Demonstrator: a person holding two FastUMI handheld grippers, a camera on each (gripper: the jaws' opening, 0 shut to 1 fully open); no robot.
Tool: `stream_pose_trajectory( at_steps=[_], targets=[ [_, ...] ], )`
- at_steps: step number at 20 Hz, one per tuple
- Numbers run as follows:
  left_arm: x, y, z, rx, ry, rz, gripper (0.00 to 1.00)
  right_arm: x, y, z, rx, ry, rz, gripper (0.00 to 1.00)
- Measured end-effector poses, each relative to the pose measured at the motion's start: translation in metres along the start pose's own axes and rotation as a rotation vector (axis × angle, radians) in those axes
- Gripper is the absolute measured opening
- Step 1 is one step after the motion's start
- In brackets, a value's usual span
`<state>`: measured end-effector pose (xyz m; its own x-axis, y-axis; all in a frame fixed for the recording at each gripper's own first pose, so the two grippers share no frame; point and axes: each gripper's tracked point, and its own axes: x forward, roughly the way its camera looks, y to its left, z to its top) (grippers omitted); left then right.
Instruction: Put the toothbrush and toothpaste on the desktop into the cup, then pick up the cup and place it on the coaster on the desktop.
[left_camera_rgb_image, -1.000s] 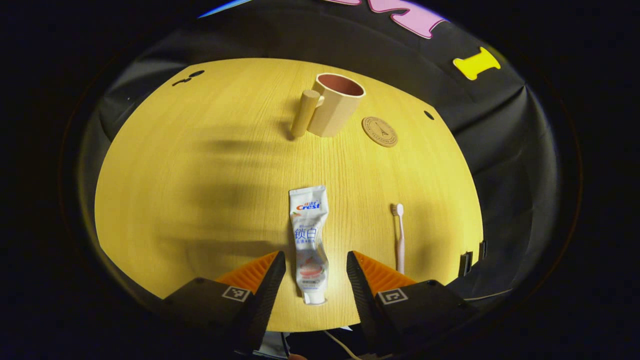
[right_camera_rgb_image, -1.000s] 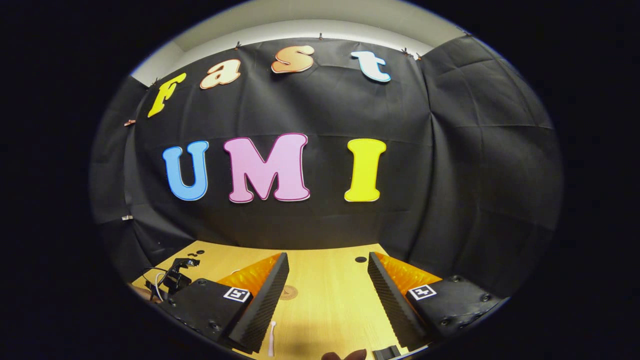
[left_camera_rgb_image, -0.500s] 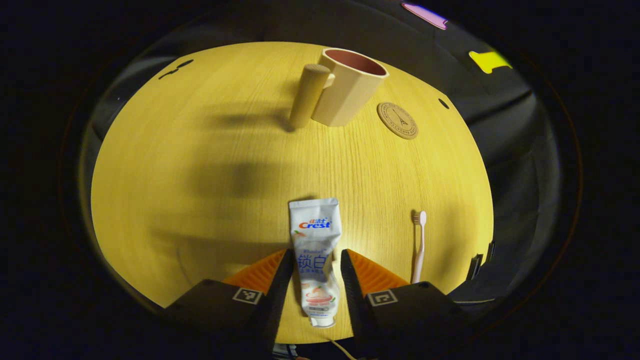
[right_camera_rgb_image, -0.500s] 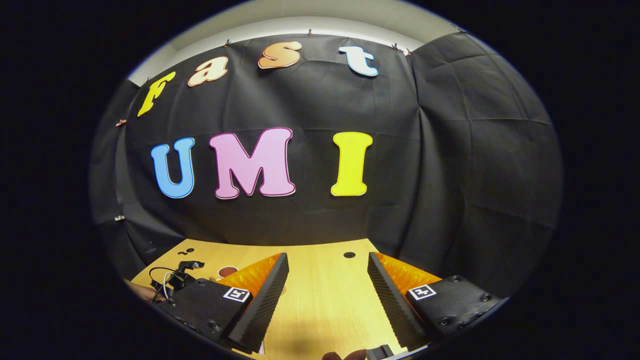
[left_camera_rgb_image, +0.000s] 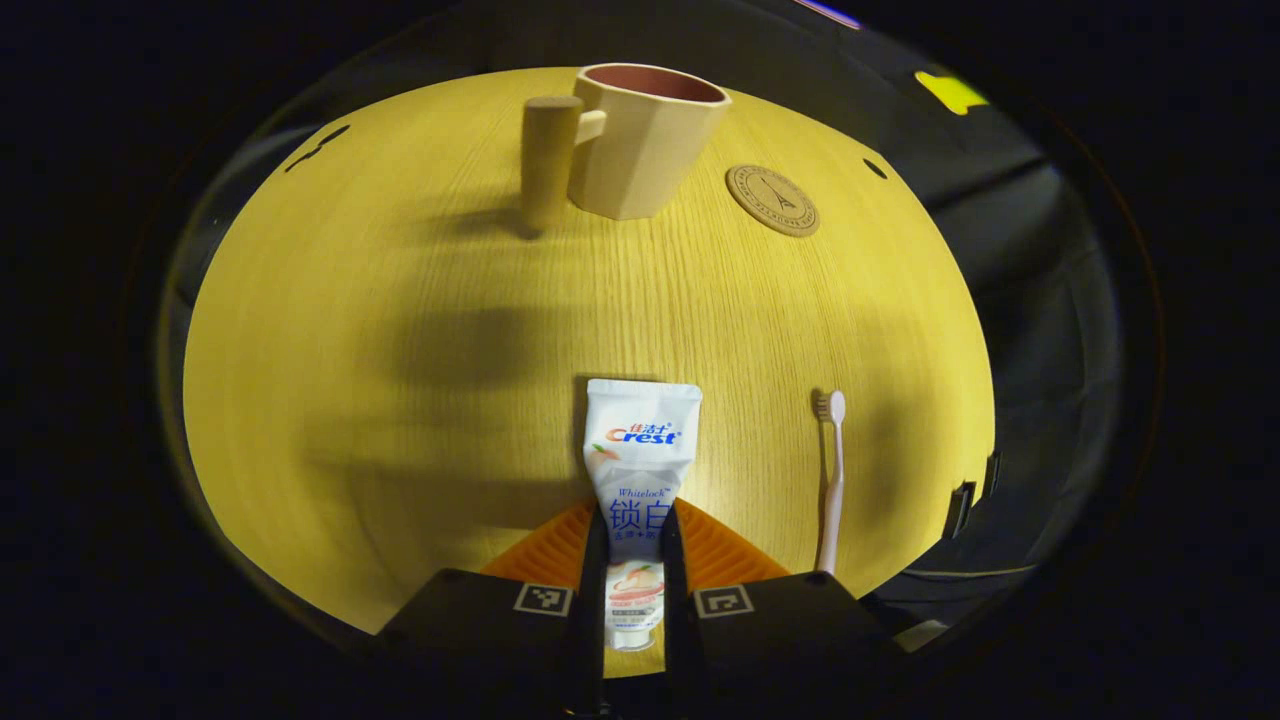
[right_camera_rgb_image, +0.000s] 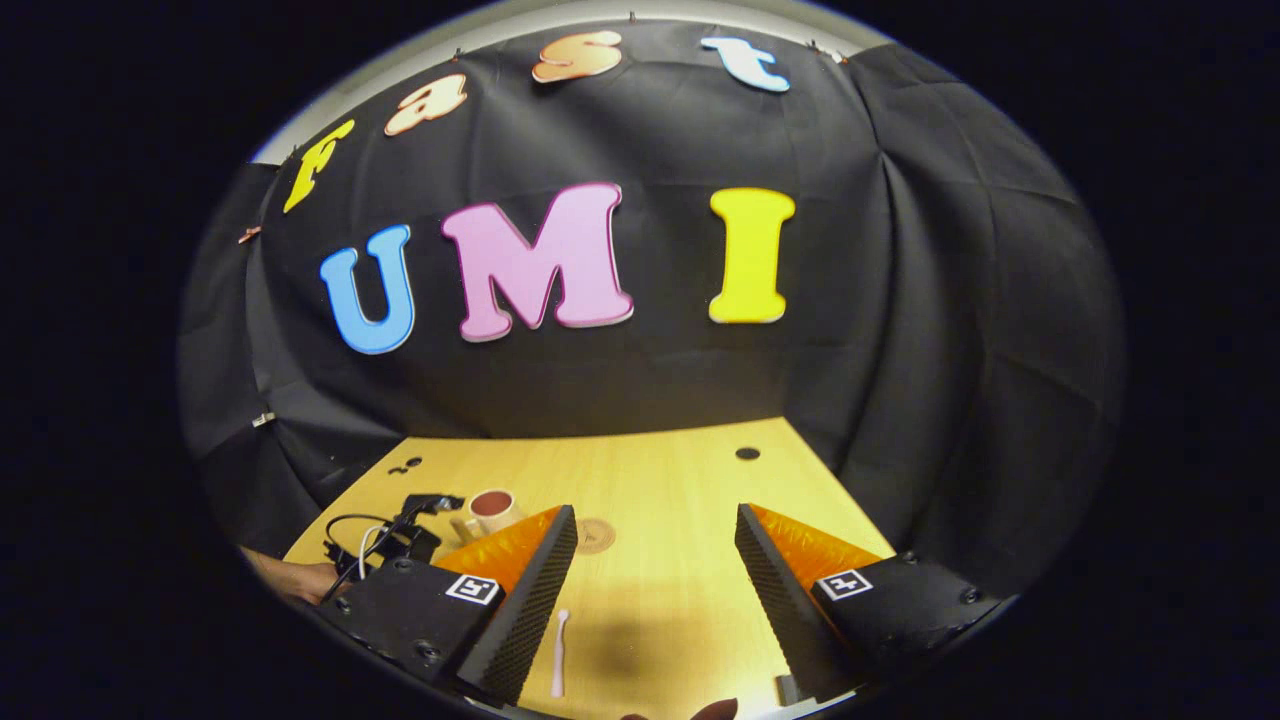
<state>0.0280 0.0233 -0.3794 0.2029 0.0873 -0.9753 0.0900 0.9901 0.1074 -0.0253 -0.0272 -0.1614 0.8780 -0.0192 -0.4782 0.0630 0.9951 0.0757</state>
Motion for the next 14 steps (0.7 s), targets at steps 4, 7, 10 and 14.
stream_pose_trajectory(
  at_steps=[4,7,10,14],
  targets=[
    [0.005,-0.004,0.002,0.189,-0.008,0.17,0.31,0.016,0.027,-0.059,-0.056,0.174,0.048,0.98],
    [0.006,-0.011,0.006,0.204,-0.013,0.195,0.36,0.021,0.041,-0.101,-0.1,0.29,0.083,0.98],
    [0.004,-0.009,0.006,0.199,-0.016,0.134,0.26,0.025,0.055,-0.143,-0.102,0.418,0.112,0.84],
    [0.004,-0.008,0.009,0.261,-0.067,0.116,0.18,0.039,0.071,-0.177,-0.082,0.535,0.121,0.73]
  ],
)
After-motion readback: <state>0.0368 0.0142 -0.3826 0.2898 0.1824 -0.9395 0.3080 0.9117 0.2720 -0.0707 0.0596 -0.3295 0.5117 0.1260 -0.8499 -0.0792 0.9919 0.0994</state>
